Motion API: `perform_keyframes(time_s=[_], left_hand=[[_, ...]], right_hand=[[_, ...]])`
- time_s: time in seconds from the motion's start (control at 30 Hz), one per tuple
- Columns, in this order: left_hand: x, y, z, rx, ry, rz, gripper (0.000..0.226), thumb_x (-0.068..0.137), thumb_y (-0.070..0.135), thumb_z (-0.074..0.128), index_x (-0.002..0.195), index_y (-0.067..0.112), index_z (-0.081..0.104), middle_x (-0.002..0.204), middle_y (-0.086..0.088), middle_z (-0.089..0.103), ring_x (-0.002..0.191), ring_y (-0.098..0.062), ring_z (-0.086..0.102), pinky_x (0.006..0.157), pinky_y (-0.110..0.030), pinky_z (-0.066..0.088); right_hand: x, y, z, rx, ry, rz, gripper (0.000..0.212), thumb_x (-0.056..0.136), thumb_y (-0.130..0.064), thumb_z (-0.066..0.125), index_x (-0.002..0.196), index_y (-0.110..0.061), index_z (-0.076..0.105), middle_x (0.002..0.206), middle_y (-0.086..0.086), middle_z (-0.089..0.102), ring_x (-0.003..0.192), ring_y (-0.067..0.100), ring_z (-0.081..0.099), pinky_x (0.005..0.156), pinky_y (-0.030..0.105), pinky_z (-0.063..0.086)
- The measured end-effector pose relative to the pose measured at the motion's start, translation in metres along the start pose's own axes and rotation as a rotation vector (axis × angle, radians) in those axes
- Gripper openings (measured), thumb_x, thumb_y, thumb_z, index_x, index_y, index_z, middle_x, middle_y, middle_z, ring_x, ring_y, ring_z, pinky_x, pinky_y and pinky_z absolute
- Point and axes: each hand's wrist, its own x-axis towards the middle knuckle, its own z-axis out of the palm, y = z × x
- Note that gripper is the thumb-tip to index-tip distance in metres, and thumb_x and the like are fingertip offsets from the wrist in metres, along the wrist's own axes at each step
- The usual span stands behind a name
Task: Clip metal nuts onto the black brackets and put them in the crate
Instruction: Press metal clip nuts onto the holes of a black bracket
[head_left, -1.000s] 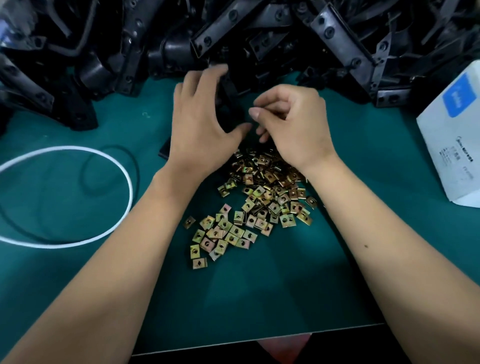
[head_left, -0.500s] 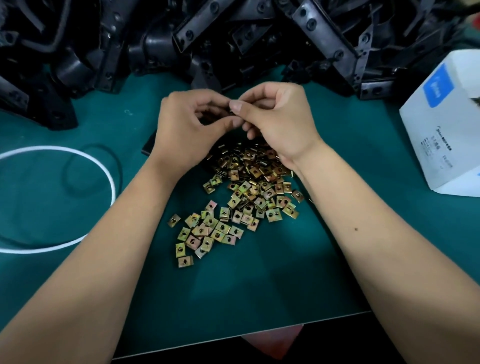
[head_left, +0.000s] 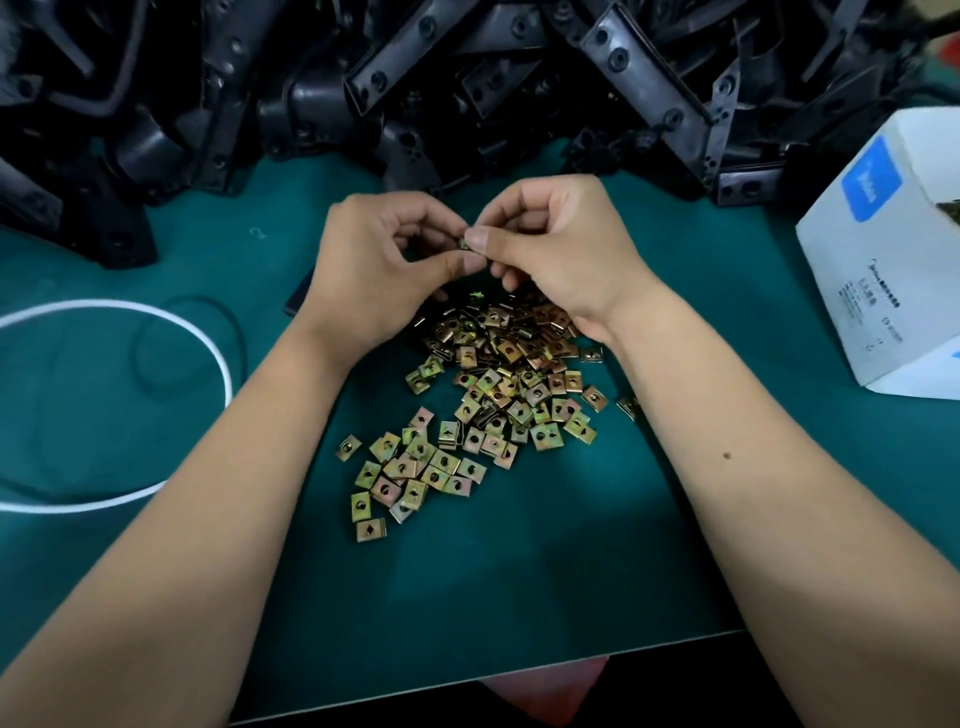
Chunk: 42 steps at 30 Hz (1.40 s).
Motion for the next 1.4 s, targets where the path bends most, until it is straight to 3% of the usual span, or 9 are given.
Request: perform_keyframes(time_s=[0.17,0.3,0.4,0.5,0.6,0.67,0.9,1.03,1.4], left_hand=[[0.0,-0.005,-0.014,-0.052,0.027,-0.048,0.014,0.081,0.004,0.085,0.089,0.001,0.074,0.085,-0.011,0.076,0.067,-0.016,0.071,0.066,-0.032,0.062],[-0.005,0.003,-0.016,0.055,-0.035,-0.01,0.031,0.077,0.034,0.09,0.084,0.008,0.075,0.08,0.001,0.076,0.062,-0.011,0.065,0.058,-0.02,0.053],[-0.004,0.012,-0.008,0.274,0.227,0.092,0.038,0.088,0.049,0.077,0.076,0.015,0.065,0.068,0.012,0.061,0.062,-0.004,0.053,0.059,-0.016,0.038],[0.002,0.006,-0.014,0.64,0.449,0.044,0.04,0.09,0.053,0.066,0.101,0.015,0.067,0.097,0.002,0.066,0.098,-0.022,0.057,0.083,-0.026,0.037],[0.004,-0.006,-0.02,0.719,0.263,-0.18,0.072,0.09,0.069,0.057,0.145,0.023,0.049,0.138,-0.007,0.06,0.13,-0.034,0.049,0.104,-0.041,0.039],[0.005,-0.009,-0.021,0.623,0.19,-0.184,0.08,0.088,0.075,0.053,0.153,0.031,0.041,0.145,-0.002,0.058,0.136,-0.027,0.05,0.105,-0.041,0.042],[0.002,-0.006,-0.026,0.461,0.117,-0.052,0.097,0.071,0.084,0.065,0.153,0.036,0.046,0.143,0.01,0.056,0.135,-0.008,0.05,0.108,-0.023,0.038],[0.001,-0.001,-0.022,0.381,0.102,0.146,0.097,0.076,0.075,0.075,0.153,0.021,0.049,0.133,0.002,0.06,0.125,-0.008,0.057,0.108,-0.023,0.044],[0.0,0.0,-0.018,0.408,0.09,0.159,0.098,0.075,0.071,0.079,0.153,0.02,0.049,0.133,0.003,0.059,0.125,-0.01,0.057,0.108,-0.033,0.047]], right_hand=[[0.005,0.0,-0.03,0.216,0.068,0.103,0.008,0.091,0.001,0.072,0.089,-0.006,0.071,0.072,0.004,0.072,0.06,0.009,0.06,0.055,0.018,0.049],[0.006,0.004,-0.042,0.202,0.134,0.079,0.007,0.094,0.0,0.069,0.096,-0.006,0.072,0.074,0.003,0.073,0.064,0.011,0.061,0.06,0.02,0.05],[0.008,0.006,-0.03,0.12,0.141,0.071,0.011,0.095,0.001,0.068,0.097,-0.007,0.075,0.077,0.006,0.072,0.065,0.011,0.06,0.061,0.022,0.051],[0.008,0.004,-0.022,0.112,0.123,0.07,0.016,0.095,0.005,0.065,0.102,-0.004,0.076,0.081,0.008,0.072,0.067,0.011,0.062,0.062,0.021,0.052],[0.007,0.003,-0.018,0.095,0.108,0.068,0.018,0.094,0.006,0.066,0.104,-0.004,0.077,0.085,0.011,0.074,0.07,0.012,0.063,0.064,0.022,0.053],[0.005,0.003,-0.017,0.08,0.104,0.062,0.019,0.094,0.007,0.066,0.106,-0.004,0.076,0.088,0.013,0.074,0.072,0.014,0.064,0.065,0.022,0.054],[0.002,0.002,-0.012,0.069,0.105,0.08,0.015,0.092,0.004,0.07,0.102,-0.005,0.076,0.087,0.015,0.075,0.07,0.016,0.065,0.06,0.024,0.054],[0.001,-0.001,-0.005,0.134,0.082,0.087,0.01,0.093,0.003,0.069,0.099,-0.001,0.076,0.088,0.018,0.073,0.07,0.018,0.065,0.056,0.023,0.053],[0.001,-0.006,-0.006,0.28,0.056,0.117,0.012,0.096,0.005,0.063,0.097,-0.002,0.072,0.077,0.008,0.067,0.065,0.01,0.06,0.058,0.019,0.049]])
